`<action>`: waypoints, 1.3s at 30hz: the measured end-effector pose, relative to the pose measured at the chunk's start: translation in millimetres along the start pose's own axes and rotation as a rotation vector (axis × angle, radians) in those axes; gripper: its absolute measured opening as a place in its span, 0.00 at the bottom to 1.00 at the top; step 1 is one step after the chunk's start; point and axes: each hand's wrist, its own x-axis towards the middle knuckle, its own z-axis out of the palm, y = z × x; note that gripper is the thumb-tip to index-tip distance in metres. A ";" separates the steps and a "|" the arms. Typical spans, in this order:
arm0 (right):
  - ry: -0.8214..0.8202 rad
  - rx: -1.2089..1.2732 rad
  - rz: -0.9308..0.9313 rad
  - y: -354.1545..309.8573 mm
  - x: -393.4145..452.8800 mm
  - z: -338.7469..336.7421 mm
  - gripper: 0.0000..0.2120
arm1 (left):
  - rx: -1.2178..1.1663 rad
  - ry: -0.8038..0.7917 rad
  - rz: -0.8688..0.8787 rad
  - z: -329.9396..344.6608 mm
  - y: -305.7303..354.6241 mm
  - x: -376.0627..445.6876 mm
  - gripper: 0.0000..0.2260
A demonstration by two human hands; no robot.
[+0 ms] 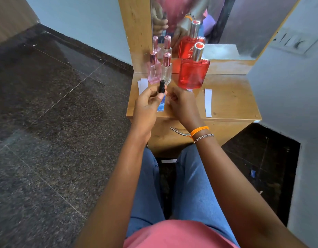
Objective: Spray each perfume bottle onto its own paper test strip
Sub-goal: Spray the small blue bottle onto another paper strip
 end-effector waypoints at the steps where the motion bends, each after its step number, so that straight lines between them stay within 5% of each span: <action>1: 0.020 -0.002 -0.017 0.4 -1.5 -1.4 0.11 | 0.017 -0.001 0.021 0.1 1.8 0.0 0.10; 4: 0.091 0.190 -0.008 -7.0 -8.1 -18.6 0.19 | 0.040 0.013 0.038 1.9 3.6 2.1 0.09; 8: -0.130 0.698 0.082 -9.9 -29.2 -51.6 0.22 | 0.060 -0.045 0.021 15.2 3.8 6.0 0.09; 14: -0.023 0.501 0.134 18.8 -40.3 -83.2 0.15 | 0.043 -0.170 0.009 62.4 6.1 8.3 0.10; 21: 0.128 0.404 0.237 55.7 -50.1 -105.7 0.12 | 0.883 -0.146 0.368 109.0 -20.7 25.3 0.17; 26: 0.161 0.461 0.264 59.9 -51.8 -110.3 0.14 | 1.250 -0.209 0.311 130.1 -29.7 37.6 0.14; 30: 0.166 0.526 0.302 61.4 -52.4 -115.3 0.17 | 1.162 -0.140 0.327 134.5 -35.7 36.8 0.12; 34: 0.129 0.734 0.356 57.3 -52.7 -113.8 0.10 | 0.981 -0.092 0.405 129.8 -34.1 32.4 0.11; 39: 0.035 0.933 0.309 57.9 -55.1 -111.6 0.09 | 0.628 -0.086 0.159 122.3 -25.3 29.0 0.17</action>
